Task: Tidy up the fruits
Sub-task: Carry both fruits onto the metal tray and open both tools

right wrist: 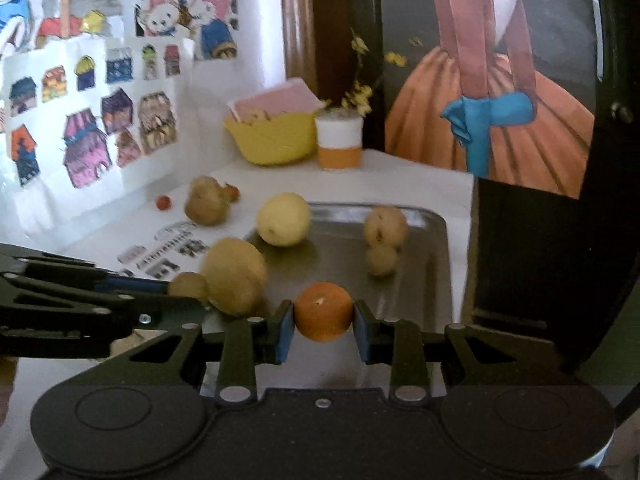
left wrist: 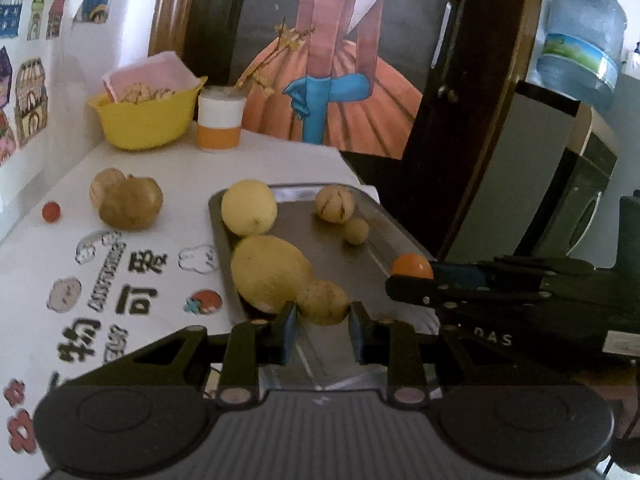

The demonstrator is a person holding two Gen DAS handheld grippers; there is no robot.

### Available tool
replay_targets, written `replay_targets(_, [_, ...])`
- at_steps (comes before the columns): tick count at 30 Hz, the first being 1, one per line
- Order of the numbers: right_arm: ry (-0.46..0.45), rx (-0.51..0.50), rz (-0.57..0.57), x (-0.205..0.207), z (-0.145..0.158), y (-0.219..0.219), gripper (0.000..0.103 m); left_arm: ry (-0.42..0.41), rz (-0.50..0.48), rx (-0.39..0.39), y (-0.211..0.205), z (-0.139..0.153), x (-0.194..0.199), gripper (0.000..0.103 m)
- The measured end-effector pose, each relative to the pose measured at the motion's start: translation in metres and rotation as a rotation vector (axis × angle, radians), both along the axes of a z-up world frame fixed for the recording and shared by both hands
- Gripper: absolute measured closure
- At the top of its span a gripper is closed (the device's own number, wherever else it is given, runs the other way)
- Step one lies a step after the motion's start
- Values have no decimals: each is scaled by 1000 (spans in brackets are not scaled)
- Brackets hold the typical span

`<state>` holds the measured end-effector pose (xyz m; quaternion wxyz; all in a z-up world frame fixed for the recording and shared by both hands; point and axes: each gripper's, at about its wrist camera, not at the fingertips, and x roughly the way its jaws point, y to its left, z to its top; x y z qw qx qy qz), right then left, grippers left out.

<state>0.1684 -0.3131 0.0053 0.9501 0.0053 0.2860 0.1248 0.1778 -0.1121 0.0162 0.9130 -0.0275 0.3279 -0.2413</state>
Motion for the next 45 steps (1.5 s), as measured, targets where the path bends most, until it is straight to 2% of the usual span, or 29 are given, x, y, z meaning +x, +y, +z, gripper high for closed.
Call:
replay_targets(12, [24, 12, 47, 15, -17, 4, 70, 41, 87, 86, -12, -13, 5, 73])
replay_targets(25, [24, 8, 29, 16, -17, 1, 69, 67, 118, 99, -17, -20, 8, 72])
replay_targets(28, [13, 20, 24, 11, -15, -2, 64, 82, 115, 88, -16, -21, 8, 72])
replay_targets(30, [-15, 19, 14, 4, -11, -5, 55, 86, 109, 67, -13, -20, 7, 72])
replay_targets(35, [-72, 26, -29, -12, 5, -16, 39, 82, 110, 32, -7, -15, 1, 58])
replay_targets(38, [-107, 27, -59, -22, 15, -21, 24, 72, 112, 6, -4, -9, -5, 37])
replay_targets(39, [-121, 36, -69, -26, 19, -23, 17, 70, 102, -6, -2, -7, -7, 24])
replay_targets(42, [-150, 52, -92, -36, 30, -26, 3, 52, 109, -24, 4, 1, -15, 15])
replay_targets(45, [-166, 61, -92, -47, 38, -26, 1, 34, 137, -49, 15, 9, -24, 1])
